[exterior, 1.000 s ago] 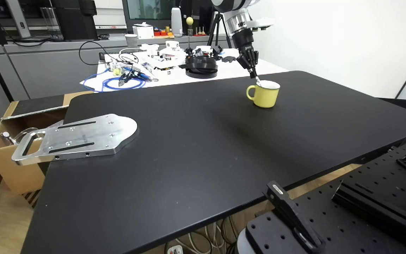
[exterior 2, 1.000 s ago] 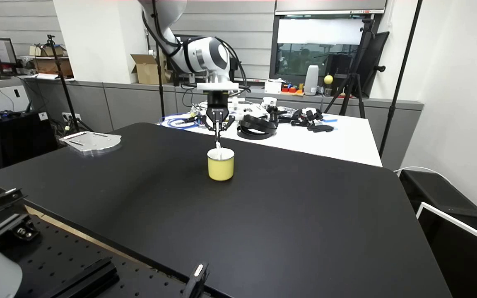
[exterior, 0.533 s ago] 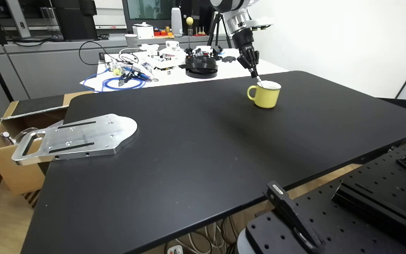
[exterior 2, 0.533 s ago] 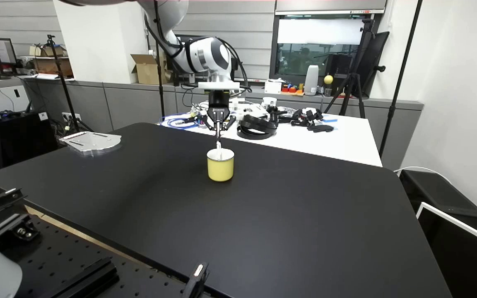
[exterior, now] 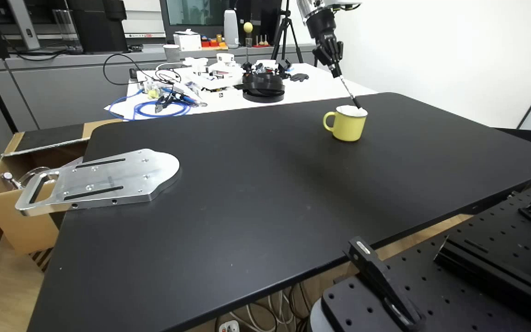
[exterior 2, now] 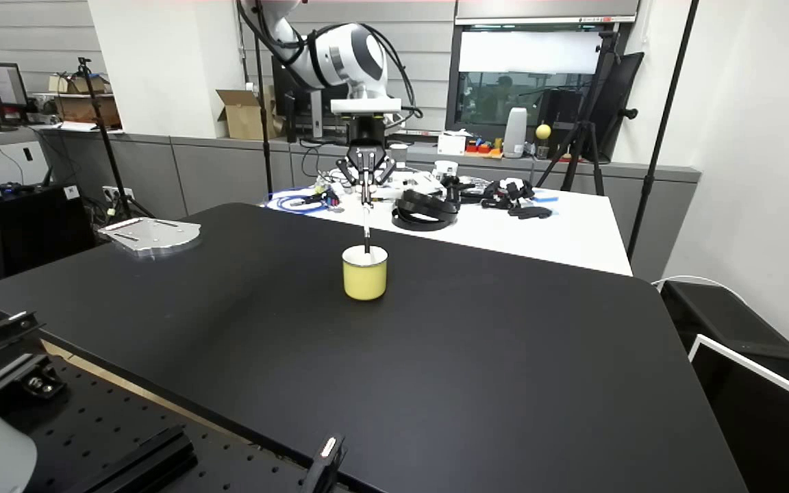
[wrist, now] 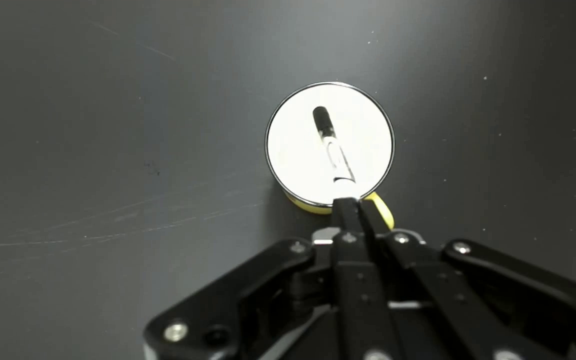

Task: Place the pen on the table

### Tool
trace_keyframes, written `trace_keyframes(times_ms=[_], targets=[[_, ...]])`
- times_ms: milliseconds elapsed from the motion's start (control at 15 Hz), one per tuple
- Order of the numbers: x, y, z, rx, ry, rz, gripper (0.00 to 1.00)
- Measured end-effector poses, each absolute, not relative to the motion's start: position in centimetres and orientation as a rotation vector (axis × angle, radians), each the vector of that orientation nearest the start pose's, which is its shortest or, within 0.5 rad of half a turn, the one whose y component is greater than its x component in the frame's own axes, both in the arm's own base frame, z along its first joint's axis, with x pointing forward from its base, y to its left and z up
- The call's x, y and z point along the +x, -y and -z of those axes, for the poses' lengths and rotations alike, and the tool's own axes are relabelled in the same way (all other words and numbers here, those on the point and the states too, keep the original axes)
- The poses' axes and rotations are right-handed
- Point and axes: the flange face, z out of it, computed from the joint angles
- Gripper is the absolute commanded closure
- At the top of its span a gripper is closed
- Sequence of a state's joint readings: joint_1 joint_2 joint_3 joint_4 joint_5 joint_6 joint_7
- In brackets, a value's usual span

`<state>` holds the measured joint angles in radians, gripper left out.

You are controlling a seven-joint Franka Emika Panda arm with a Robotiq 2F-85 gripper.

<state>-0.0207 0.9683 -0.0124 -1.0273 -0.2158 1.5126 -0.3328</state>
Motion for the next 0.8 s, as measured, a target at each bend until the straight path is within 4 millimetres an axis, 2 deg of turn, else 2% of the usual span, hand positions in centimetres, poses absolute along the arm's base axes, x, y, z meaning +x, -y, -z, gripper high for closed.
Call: trace_keyframes(times_ms=[200, 400, 600, 800], targets=[[71.6, 4.4, -25.9, -3.11, 0.52, -0.865, 0.99], [71.4, 3.5, -27.9, -3.09, 0.518, -0.886, 0.99], [71.0, 1.0, -28.1, -3.049, 0.557, -0.915, 0.99], [70.6, -2.9, -26.9, -2.989, 0.629, -0.949, 0.99]])
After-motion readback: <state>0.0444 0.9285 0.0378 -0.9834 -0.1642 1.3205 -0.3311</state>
